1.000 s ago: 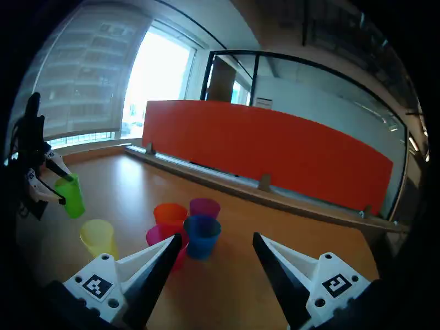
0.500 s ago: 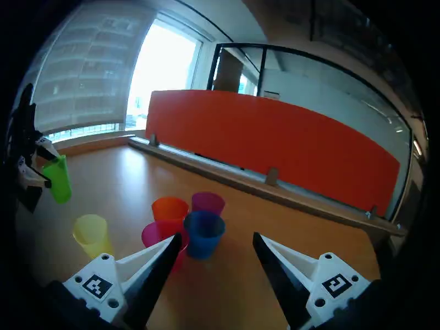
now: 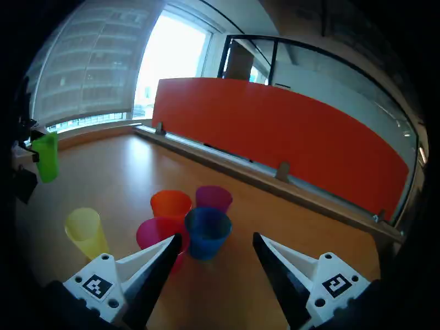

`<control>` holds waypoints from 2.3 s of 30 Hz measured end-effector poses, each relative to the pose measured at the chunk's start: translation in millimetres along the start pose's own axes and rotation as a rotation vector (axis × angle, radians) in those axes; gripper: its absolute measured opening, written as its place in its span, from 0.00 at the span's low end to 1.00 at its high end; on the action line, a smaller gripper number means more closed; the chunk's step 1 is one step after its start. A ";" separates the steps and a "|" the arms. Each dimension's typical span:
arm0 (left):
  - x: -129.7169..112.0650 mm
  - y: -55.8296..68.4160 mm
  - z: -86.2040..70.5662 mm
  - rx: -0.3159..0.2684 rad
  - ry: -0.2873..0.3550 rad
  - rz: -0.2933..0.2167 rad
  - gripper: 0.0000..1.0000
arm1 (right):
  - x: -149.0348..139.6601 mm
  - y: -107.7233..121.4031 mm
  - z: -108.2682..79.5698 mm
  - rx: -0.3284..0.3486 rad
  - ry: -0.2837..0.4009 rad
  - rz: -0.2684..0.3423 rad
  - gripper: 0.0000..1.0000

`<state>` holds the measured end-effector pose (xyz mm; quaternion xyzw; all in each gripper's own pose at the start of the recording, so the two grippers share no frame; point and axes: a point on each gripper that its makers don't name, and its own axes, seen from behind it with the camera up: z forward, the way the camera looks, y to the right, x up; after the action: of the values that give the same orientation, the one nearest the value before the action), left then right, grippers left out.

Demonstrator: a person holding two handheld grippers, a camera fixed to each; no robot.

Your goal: Pour water

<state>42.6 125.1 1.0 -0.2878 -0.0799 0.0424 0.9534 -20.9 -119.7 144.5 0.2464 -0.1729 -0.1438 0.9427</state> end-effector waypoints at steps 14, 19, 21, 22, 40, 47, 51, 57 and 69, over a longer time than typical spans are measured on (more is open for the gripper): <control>0.4 7.3 -12.7 0.013 0.006 0.022 0.87 | -8.4 -1.8 23.4 0.036 -0.050 -0.015 1.00; -1.6 5.4 -13.7 0.021 0.002 0.025 0.87 | -6.4 0.4 31.0 0.039 -0.065 -0.018 1.00; -3.3 4.5 -13.8 0.023 0.000 0.025 0.87 | -5.3 1.4 34.1 0.041 -0.071 -0.018 1.00; -4.1 4.1 -13.9 0.024 -0.002 0.024 0.87 | -5.0 1.6 35.3 0.043 -0.075 -0.017 1.00; -7.7 -1.4 -16.6 0.036 -0.009 0.034 0.88 | 0.4 -8.0 58.4 0.114 -0.197 0.050 1.00; -7.1 -1.6 -17.5 0.036 -0.005 0.033 0.87 | 2.8 -13.8 63.3 0.137 -0.238 0.070 1.00; -7.2 -2.6 -18.3 0.039 -0.003 0.033 0.87 | 0.8 -15.3 65.1 0.141 -0.270 0.064 1.00; -6.1 -2.8 -19.9 0.043 -0.001 0.037 0.87 | -2.2 -17.3 66.9 0.145 -0.308 0.044 1.00; -7.4 -3.6 -22.5 0.044 0.000 0.040 0.88 | -8.6 -19.4 68.8 0.156 -0.397 0.059 1.00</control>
<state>39.4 109.0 -16.4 -0.2682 -0.0729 0.0632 0.9585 -59.5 -161.4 188.7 0.2804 -0.3727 -0.1482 0.8721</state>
